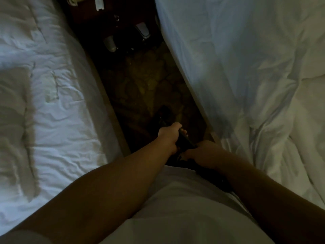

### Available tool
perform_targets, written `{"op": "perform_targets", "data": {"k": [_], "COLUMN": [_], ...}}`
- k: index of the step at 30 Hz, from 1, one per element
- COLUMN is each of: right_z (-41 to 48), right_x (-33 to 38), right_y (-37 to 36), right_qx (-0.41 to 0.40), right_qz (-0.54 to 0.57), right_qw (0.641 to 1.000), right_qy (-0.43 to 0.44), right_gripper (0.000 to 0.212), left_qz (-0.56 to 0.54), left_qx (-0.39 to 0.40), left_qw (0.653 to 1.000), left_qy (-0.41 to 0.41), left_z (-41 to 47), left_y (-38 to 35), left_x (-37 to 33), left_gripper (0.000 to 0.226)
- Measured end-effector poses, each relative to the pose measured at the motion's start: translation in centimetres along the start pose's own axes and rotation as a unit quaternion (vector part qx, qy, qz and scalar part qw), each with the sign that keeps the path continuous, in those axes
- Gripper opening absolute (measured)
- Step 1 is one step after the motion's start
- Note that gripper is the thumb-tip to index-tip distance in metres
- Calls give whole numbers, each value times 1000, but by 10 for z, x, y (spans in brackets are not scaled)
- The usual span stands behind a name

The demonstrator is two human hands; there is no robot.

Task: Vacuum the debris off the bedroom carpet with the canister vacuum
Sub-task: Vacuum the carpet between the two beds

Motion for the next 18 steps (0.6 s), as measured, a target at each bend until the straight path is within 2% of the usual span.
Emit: {"op": "perform_targets", "data": {"k": [5, 10, 18], "right_z": [47, 103, 196], "right_x": [33, 76, 181], "right_y": [-1, -4, -3], "right_qx": [-17, -33, -36], "right_qz": [52, 97, 167], "right_qw": [998, 993, 985], "right_qy": [41, 66, 33], "right_gripper": [30, 29, 35], "left_qz": [43, 61, 119], "left_qx": [-40, -57, -73], "left_qw": [996, 993, 986], "left_qy": [-66, -84, -89], "left_z": [17, 33, 62], "left_y": [10, 25, 52], "left_x": [-64, -137, -280], "left_gripper": [15, 13, 15]}}
Point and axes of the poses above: each hand's wrist, its own z-axis towards the middle knuckle, its own y-axis out of the back of the hand, x = y × z, the point moved 6 cm from there along z, towards the middle knuckle, and after that the axes turned 15 degrees about y, right-handed, at the moved point
